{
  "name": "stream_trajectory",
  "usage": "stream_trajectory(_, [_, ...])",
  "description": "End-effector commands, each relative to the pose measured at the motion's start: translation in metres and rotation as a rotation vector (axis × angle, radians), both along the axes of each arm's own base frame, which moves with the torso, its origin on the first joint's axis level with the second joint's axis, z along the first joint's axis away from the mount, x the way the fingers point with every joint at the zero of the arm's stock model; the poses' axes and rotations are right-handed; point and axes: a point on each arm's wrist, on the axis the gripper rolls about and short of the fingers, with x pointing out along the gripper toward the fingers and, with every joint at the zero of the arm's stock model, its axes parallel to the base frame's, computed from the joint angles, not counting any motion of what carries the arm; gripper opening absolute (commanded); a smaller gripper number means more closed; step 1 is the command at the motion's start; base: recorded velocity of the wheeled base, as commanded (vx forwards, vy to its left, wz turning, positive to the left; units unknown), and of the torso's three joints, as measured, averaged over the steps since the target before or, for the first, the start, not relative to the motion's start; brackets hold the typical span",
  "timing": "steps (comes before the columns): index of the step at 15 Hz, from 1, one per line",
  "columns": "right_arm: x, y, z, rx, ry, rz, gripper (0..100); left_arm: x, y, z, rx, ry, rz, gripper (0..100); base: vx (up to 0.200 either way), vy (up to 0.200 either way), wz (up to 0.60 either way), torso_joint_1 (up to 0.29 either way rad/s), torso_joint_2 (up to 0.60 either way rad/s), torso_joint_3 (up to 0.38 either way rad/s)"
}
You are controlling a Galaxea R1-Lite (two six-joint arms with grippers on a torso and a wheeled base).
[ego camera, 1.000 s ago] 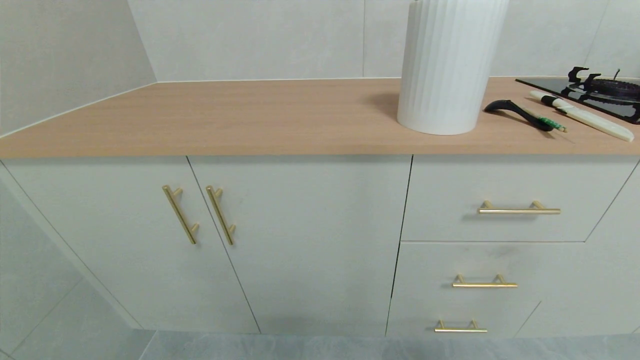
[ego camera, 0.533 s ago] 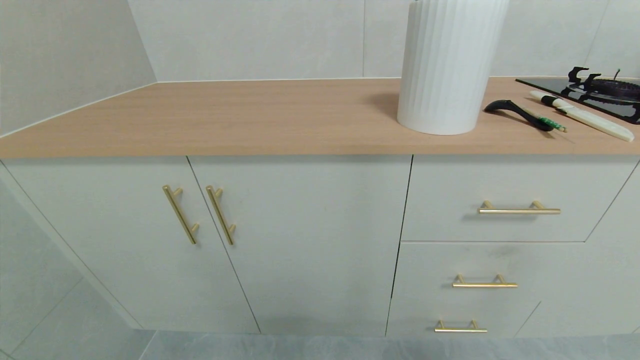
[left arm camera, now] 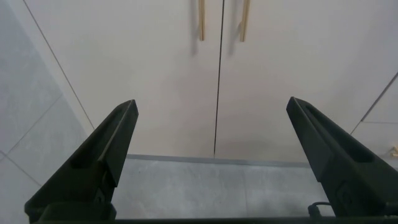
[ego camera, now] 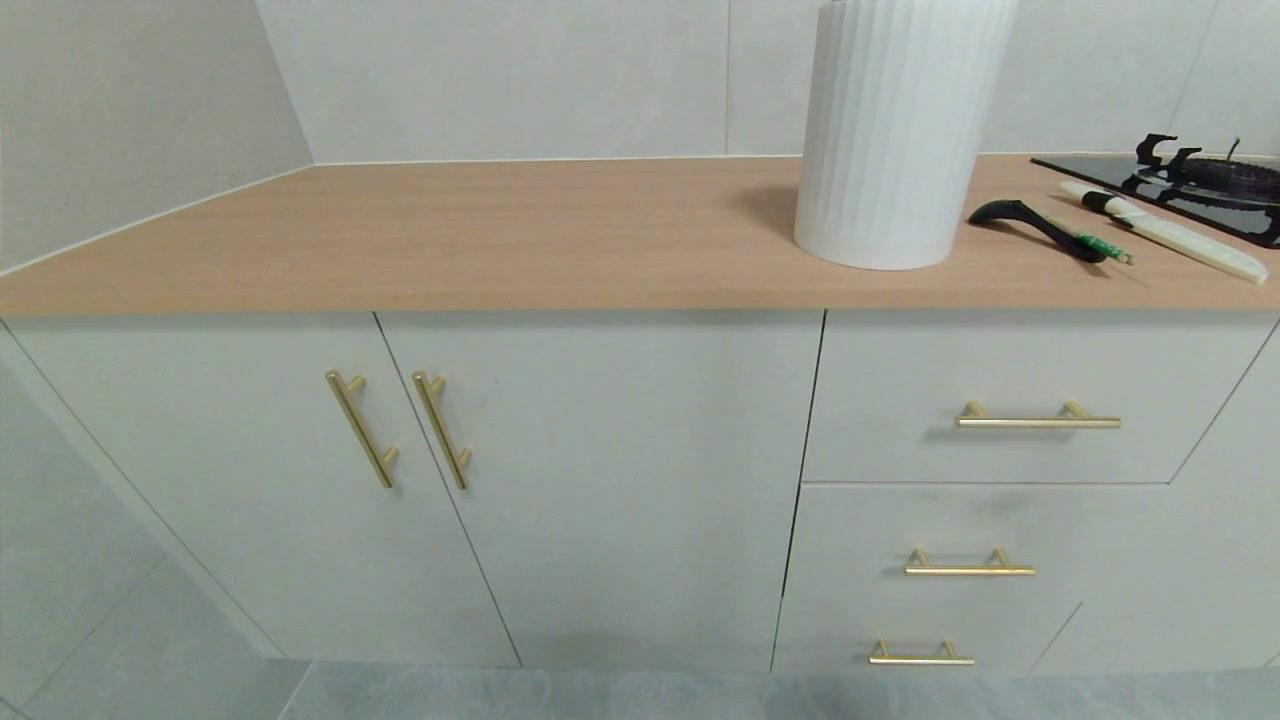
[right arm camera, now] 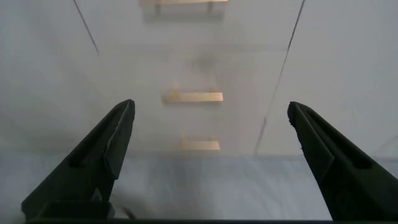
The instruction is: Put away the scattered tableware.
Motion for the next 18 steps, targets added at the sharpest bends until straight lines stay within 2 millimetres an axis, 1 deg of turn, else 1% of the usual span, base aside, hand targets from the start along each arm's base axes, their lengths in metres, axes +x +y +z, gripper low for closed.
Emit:
stream_trajectory(1, [0.043, 0.002, 0.009, -0.082, 0.292, 0.035, 100, 0.000, 0.000, 0.000, -0.001, 0.001, 0.001, 100, 0.000, 0.000, 0.00, 0.000, 0.00, 0.000])
stream_trajectory(2, [0.060, 0.003, 0.015, -0.084, 0.372, 0.042, 100, 0.000, 0.000, 0.000, 0.000, 0.001, 0.001, 100, 0.000, 0.000, 0.00, 0.000, 0.00, 0.000])
stream_trajectory(4, [0.099, 0.005, 0.016, -0.082, 0.533, 0.063, 100, 0.000, 0.000, 0.000, 0.000, 0.001, 0.001, 100, 0.000, 0.000, 0.00, 0.000, 0.00, 0.000])
stream_trajectory(6, [0.141, 0.009, 0.013, -0.083, 0.627, 0.084, 100, 0.000, 0.000, 0.000, -0.001, 0.001, 0.001, 100, 0.000, 0.000, 0.00, 0.000, 0.00, 0.000])
stream_trajectory(7, [0.152, 0.010, 0.012, -0.083, 0.638, 0.084, 100, 0.000, 0.000, 0.000, 0.000, 0.001, 0.001, 100, 0.000, 0.000, 0.00, 0.000, 0.00, 0.000])
stream_trajectory(8, [0.180, 0.011, 0.007, -0.087, 0.652, 0.080, 100, 0.000, 0.000, 0.000, -0.001, 0.001, 0.001, 100, 0.000, 0.000, 0.00, 0.000, 0.00, 0.000])
stream_trajectory(11, [0.223, 0.015, 0.007, -0.088, 0.647, 0.081, 100, 0.000, 0.000, 0.000, -0.001, 0.001, 0.001, 100, 0.000, 0.000, 0.00, 0.000, 0.00, 0.000])
stream_trajectory(12, [0.232, 0.016, 0.009, -0.088, 0.639, 0.081, 100, 0.000, 0.000, 0.000, -0.001, 0.001, 0.001, 100, 0.000, 0.000, 0.00, 0.000, 0.00, 0.000])
stream_trajectory(13, [0.236, 0.016, 0.010, -0.086, 0.638, 0.084, 100, 0.000, 0.000, 0.000, -0.001, 0.001, 0.001, 100, 0.000, 0.000, 0.00, 0.000, 0.00, 0.000])
stream_trajectory(14, [0.241, 0.016, 0.006, -0.087, 0.656, 0.081, 100, 0.000, 0.000, 0.000, -0.001, 0.001, 0.001, 100, 0.000, 0.000, 0.00, 0.000, 0.00, 0.000])
stream_trajectory(16, [0.247, 0.016, -0.007, -0.096, 0.701, 0.068, 100, 0.000, 0.000, 0.000, 0.000, 0.001, 0.001, 100, 0.000, 0.000, 0.00, 0.000, 0.00, 0.000])
stream_trajectory(18, [0.260, 0.019, -0.028, -0.111, 0.750, 0.056, 100, 0.000, 0.000, 0.000, 0.000, 0.001, 0.001, 100, 0.000, 0.000, 0.00, 0.000, 0.00, 0.000])
